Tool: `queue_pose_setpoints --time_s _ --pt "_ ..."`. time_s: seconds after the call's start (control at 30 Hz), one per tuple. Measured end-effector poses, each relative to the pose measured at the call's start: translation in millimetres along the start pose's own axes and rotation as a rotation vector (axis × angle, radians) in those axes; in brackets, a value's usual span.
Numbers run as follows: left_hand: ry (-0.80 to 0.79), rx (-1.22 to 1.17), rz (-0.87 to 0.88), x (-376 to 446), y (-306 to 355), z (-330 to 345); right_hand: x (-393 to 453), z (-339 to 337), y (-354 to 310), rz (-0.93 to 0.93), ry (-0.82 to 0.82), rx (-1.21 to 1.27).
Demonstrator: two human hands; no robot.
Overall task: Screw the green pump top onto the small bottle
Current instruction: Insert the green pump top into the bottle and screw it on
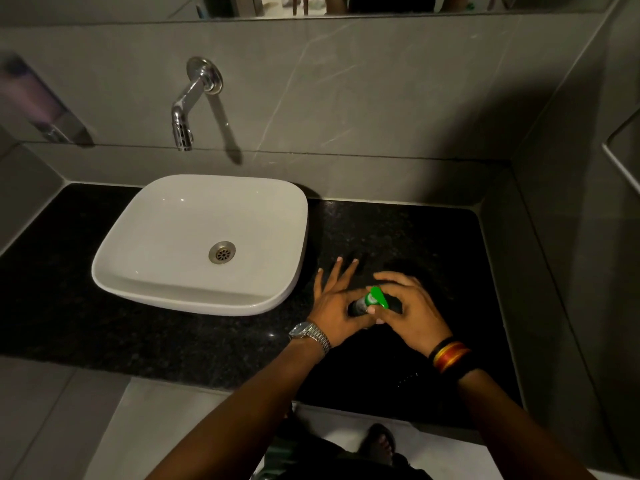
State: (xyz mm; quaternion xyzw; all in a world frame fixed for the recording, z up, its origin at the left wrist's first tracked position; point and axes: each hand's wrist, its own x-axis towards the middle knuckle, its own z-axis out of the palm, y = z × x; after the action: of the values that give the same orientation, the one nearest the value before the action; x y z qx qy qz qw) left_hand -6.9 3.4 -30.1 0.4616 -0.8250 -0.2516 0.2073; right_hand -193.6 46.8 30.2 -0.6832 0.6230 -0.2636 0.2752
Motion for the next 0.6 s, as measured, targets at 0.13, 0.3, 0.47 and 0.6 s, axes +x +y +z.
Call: queue_pose_setpoints --time_s 0.13,0.3,0.47,0.6 --pt "-0.005 -0.012 0.001 -0.1 0.3 -1.2 7.0 6.8 -4.7 0.099 0.117 -0.103" --pt "0.003 -0.008 0.008 0.5 -0.3 -0.5 2.9 0.5 -0.5 0.057 -0.022 -0.069" --pt "0.008 -0.017 -0.004 -0.9 -2.6 3.2 4.3 8.3 -3.5 0.084 0.098 -0.146" --pt "0.001 -0.022 0.003 -0.1 -0.5 0.1 1.4 6.8 -5.7 0.105 0.086 -0.137"
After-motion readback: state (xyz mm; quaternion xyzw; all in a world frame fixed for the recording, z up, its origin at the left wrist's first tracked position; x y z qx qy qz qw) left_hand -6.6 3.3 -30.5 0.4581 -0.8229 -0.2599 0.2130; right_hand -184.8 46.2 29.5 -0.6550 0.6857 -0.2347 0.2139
